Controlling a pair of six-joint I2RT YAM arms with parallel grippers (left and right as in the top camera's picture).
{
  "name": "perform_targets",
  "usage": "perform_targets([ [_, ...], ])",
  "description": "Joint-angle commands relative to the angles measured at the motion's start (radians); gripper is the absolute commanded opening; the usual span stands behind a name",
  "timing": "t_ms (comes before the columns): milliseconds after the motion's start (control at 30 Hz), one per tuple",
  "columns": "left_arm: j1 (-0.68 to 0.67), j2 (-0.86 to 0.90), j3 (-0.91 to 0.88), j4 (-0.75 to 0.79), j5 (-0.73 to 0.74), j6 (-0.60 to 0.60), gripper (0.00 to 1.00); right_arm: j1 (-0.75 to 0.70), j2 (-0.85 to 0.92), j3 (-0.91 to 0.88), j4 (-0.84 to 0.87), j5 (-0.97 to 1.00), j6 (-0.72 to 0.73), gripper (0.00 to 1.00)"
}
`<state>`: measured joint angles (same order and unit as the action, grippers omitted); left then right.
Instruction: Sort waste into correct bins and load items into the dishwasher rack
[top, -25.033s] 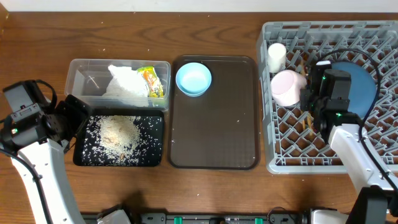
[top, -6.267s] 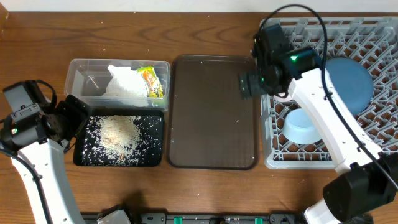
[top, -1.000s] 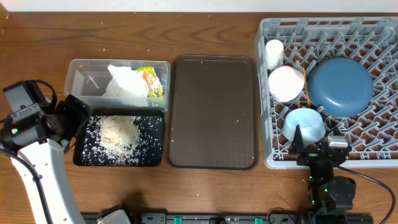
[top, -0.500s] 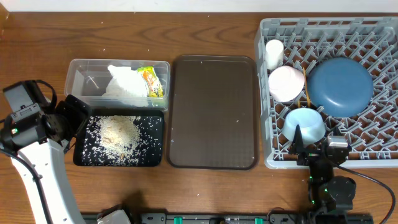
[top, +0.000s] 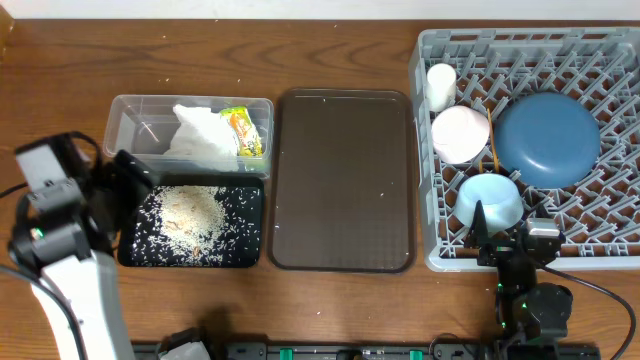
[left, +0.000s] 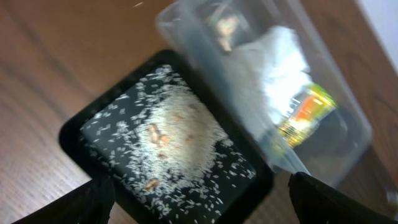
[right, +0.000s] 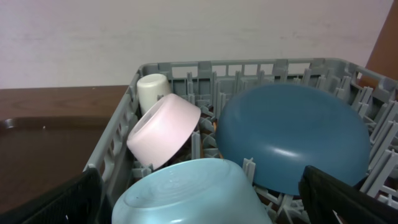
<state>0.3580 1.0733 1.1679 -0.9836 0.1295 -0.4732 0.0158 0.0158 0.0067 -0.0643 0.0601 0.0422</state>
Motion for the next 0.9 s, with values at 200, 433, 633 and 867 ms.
perform_targets([
  [200,-0.330,-0.290,-0.152,0.181,-0.089,0.008,0.92,-0.006,-0.003,-0.001,-0.004,0.003,0.013,0.99],
  [433,-0.408,-0.517,-0.432,0.436,-0.089,0.005,0.92,-0.006,-0.003,-0.001,-0.004,0.003,0.013,0.99],
  [633,-0.408,-0.714,-0.666,0.621,-0.089,0.005,0.92,-0.006,-0.003,-0.001,-0.004,0.003,0.013,0.99],
  [867,-0.408,-0.923,-0.906,0.840,-0.089,0.005,0.92,-0.006,-0.003,-0.001,-0.004,0.003,0.013,0.99],
])
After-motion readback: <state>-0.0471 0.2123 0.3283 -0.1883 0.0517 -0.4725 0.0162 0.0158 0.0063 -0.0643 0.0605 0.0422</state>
